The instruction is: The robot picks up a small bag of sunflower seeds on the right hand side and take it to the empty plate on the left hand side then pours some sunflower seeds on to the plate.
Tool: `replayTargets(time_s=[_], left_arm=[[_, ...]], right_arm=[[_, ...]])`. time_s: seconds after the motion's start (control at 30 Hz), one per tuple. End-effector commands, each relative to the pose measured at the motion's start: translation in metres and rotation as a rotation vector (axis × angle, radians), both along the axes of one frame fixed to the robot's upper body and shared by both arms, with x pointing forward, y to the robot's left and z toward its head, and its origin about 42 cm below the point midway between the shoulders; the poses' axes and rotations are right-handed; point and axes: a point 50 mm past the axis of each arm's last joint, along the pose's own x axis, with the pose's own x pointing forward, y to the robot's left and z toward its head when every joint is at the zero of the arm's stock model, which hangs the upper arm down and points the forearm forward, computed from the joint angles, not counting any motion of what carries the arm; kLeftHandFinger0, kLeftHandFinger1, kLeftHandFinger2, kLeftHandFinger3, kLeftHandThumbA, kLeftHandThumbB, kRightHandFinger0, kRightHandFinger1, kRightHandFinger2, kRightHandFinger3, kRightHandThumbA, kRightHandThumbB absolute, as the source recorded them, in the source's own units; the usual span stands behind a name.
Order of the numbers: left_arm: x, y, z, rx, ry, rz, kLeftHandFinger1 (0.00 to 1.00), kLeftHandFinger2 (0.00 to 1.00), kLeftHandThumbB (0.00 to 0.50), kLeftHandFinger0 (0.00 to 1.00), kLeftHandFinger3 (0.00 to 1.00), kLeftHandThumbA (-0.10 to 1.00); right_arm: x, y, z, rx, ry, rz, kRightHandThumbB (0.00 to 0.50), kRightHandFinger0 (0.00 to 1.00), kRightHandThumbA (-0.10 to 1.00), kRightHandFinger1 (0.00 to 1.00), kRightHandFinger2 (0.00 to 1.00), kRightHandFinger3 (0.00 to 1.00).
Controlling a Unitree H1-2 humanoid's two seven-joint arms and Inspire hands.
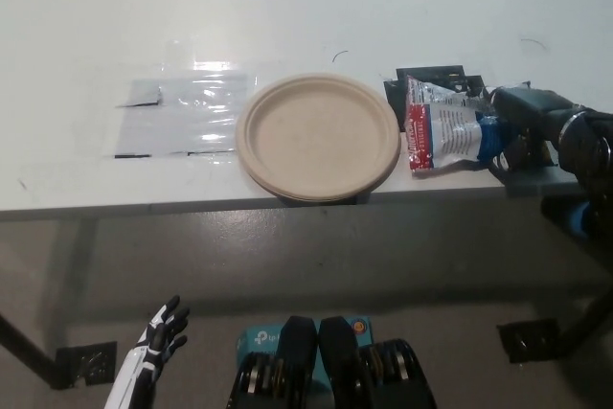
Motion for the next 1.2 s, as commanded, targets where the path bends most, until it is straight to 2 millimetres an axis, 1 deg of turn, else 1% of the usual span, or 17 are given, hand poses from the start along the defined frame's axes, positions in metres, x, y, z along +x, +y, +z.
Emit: replayTargets(time_s=[0.0, 0.17, 0.23, 0.3, 0.47, 0.57, 0.7, 0.8, 0.83, 0.87, 0.97, 1.0, 1.03, 1.07, 1.1, 1.13, 1.17], left_arm=[[0.004, 0.003, 0.01, -0.002, -0.057, 0.0, 1.0, 1.0, 0.173, 1.0, 1.0, 1.0], [0.004, 0.003, 0.011, -0.004, -0.062, -0.001, 1.0, 1.0, 0.159, 1.0, 1.0, 1.0], [0.004, 0.003, 0.011, -0.001, -0.06, 0.002, 1.0, 1.0, 0.16, 1.0, 1.0, 1.0], [0.003, 0.004, 0.01, -0.005, -0.06, 0.003, 1.0, 1.0, 0.172, 1.0, 1.0, 1.0], [0.003, 0.004, 0.01, -0.003, -0.062, 0.002, 1.0, 1.0, 0.162, 1.0, 1.0, 1.0], [0.006, 0.005, 0.012, -0.004, -0.067, 0.006, 1.0, 1.0, 0.168, 1.0, 1.0, 1.0], [0.007, 0.005, 0.012, -0.002, -0.068, 0.01, 1.0, 1.0, 0.175, 1.0, 1.0, 1.0], [0.007, 0.005, 0.012, -0.005, -0.072, 0.006, 1.0, 1.0, 0.163, 1.0, 1.0, 1.0], [0.005, 0.007, 0.012, -0.006, -0.071, 0.004, 1.0, 1.0, 0.162, 1.0, 1.0, 1.0], [0.006, 0.007, 0.012, -0.007, -0.072, 0.003, 1.0, 1.0, 0.16, 1.0, 1.0, 1.0], [0.006, 0.007, 0.012, -0.013, -0.071, 0.006, 1.0, 1.0, 0.159, 1.0, 1.0, 1.0], [0.006, 0.007, 0.013, -0.009, -0.07, 0.007, 1.0, 1.0, 0.159, 1.0, 1.0, 1.0], [0.006, 0.008, 0.014, -0.005, -0.072, 0.01, 1.0, 1.0, 0.157, 1.0, 1.0, 1.0], [0.006, 0.008, 0.014, -0.002, -0.071, 0.011, 1.0, 1.0, 0.157, 1.0, 1.0, 1.0], [0.004, 0.009, 0.014, -0.004, -0.072, 0.01, 1.0, 1.0, 0.144, 1.0, 1.0, 1.0], [0.005, 0.01, 0.015, -0.004, -0.074, 0.009, 1.0, 1.0, 0.142, 1.0, 1.0, 1.0], [0.005, 0.01, 0.016, -0.007, -0.076, 0.008, 1.0, 1.0, 0.134, 1.0, 1.0, 1.0]], right_arm=[[0.013, 0.006, 0.041, -0.024, -0.103, 0.024, 0.5, 1.0, 0.7, 1.0, 1.0, 1.0], [0.013, 0.007, 0.041, -0.027, -0.111, 0.024, 0.5, 1.0, 0.69, 1.0, 1.0, 1.0], [0.014, 0.007, 0.04, -0.025, -0.11, 0.024, 0.5, 1.0, 0.69, 1.0, 1.0, 1.0], [0.014, 0.007, 0.04, -0.03, -0.101, 0.025, 0.5, 1.0, 0.7, 1.0, 1.0, 1.0], [0.015, 0.006, 0.039, -0.047, -0.061, 0.019, 0.5, 1.0, 0.67, 1.0, 1.0, 1.0], [0.018, 0.007, 0.041, -0.054, -0.042, 0.012, 0.5, 1.0, 0.67, 1.0, 1.0, 1.0], [0.021, 0.005, 0.036, -0.08, -0.021, 0.0, 0.5, 1.0, 0.66, 1.0, 1.0, 1.0], [0.026, 0.002, 0.029, -0.096, -0.018, -0.014, 0.5, 1.0, 0.65, 1.0, 1.0, 1.0], [0.028, 0.002, 0.023, -0.096, -0.009, -0.028, 0.5, 1.0, 0.64, 1.0, 1.0, 1.0], [0.03, 0.002, 0.023, -0.097, -0.009, -0.033, 0.5, 1.0, 0.63, 1.0, 1.0, 1.0], [0.047, 0.0, 0.017, -0.12, 0.001, -0.106, 0.5, 1.0, 0.59, 1.0, 1.0, 1.0], [0.056, -0.004, 0.016, -0.147, -0.006, -0.165, 0.5, 1.0, 0.56, 1.0, 1.0, 1.0], [0.06, -0.003, 0.015, -0.155, -0.02, -0.179, 0.5, 1.0, 0.53, 1.0, 1.0, 1.0], [0.063, -0.003, 0.014, -0.167, -0.038, -0.194, 0.5, 1.0, 0.52, 1.0, 1.0, 1.0], [0.066, -0.005, 0.013, -0.187, -0.088, -0.222, 0.5, 1.0, 0.44, 1.0, 1.0, 1.0], [0.068, -0.006, 0.012, -0.183, -0.098, -0.232, 0.5, 1.0, 0.38, 1.0, 1.0, 1.0], [0.07, -0.008, 0.011, -0.204, -0.135, -0.244, 0.5, 0.99, 0.38, 1.0, 1.0, 1.0]])
